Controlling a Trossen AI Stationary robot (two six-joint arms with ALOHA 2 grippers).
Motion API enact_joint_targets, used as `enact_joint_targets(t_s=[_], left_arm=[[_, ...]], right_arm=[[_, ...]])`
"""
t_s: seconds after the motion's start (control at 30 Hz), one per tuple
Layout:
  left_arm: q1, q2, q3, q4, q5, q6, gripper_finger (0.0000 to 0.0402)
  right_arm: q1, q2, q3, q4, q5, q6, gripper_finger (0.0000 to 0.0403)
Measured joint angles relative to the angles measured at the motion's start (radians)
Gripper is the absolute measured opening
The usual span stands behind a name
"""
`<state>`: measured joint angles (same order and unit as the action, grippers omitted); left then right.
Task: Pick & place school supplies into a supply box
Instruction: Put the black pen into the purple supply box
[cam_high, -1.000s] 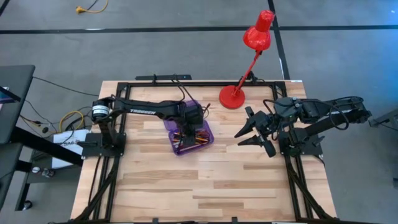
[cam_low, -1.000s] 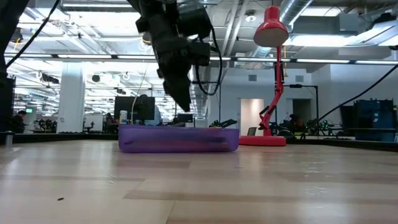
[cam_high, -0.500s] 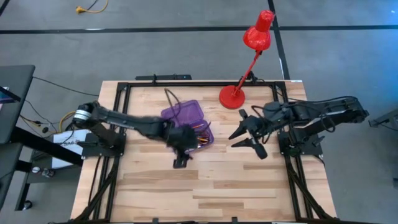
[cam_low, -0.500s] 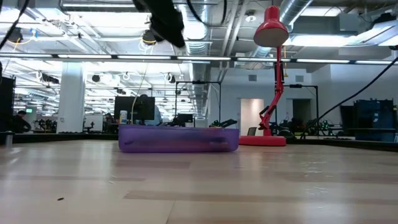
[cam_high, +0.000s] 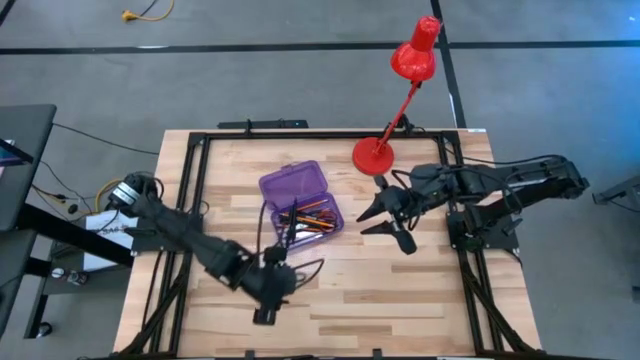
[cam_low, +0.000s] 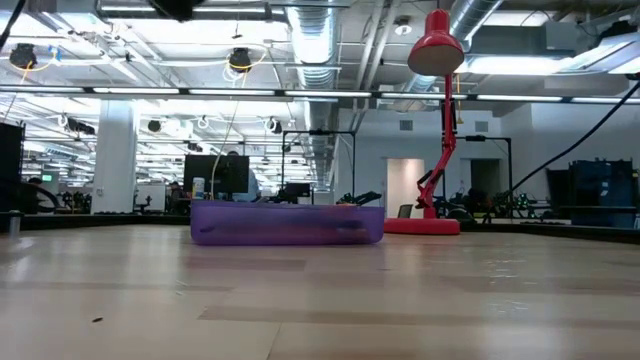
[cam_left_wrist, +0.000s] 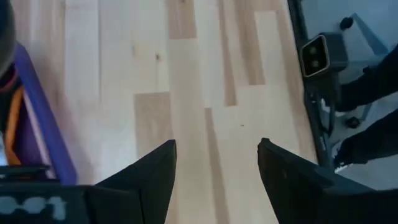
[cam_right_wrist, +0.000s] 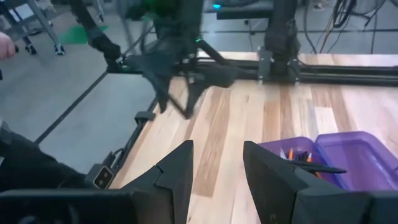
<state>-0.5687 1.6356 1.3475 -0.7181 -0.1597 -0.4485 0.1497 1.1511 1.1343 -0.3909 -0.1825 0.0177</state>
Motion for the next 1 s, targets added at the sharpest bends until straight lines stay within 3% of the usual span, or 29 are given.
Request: enact_joint_targets(t_s=[0.2,0.43,0.77,1.0], left_arm=[[-0.105,0.04,-0.014,0.036,-0.059,-0.102,0.021],[-0.19,0.165,-0.015,0.24,0.001,-0.171,0.021],[-0.245,0.288,-0.015,0.399,-0.004,-0.265,0.021],[-0.271,0.323,-0.014,0.407,-0.013,-0.271,0.021]], right_arm=[[-0.002,-0.011,0.001,0.013,0.0,0.0,0.0134],[-0.002,-0.012,0.001,0.018,-0.001,0.005,0.0134],[0.0,-0.012,0.001,0.018,-0.001,0.012,0.0134],[-0.002,-0.012,0.001,0.018,-0.001,0.016,0.0134]])
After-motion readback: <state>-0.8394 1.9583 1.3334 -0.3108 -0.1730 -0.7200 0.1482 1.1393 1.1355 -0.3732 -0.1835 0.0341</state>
